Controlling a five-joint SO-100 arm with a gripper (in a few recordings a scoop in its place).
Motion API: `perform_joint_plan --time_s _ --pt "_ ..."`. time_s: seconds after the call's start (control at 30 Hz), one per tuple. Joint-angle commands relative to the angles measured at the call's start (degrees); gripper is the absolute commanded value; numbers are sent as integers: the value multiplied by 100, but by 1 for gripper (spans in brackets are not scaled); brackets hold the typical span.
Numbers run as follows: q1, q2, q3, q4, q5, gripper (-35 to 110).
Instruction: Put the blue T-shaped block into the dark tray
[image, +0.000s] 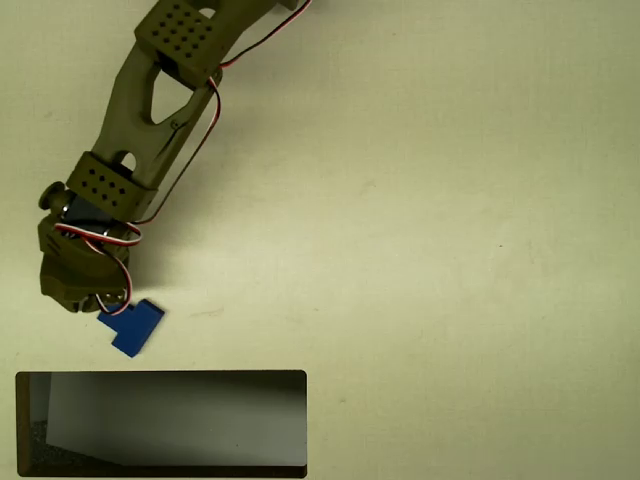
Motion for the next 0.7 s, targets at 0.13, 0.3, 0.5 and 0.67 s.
perform_joint_plan --time_s 0.13,0.3,0.5,0.67 --pt "-290 -97 -255 -308 149 0" --pt "-492 -149 -325 -343 299 0" --pt "-571 -272 -413 -369 334 0" --pt "-352 360 -519 0 439 0"
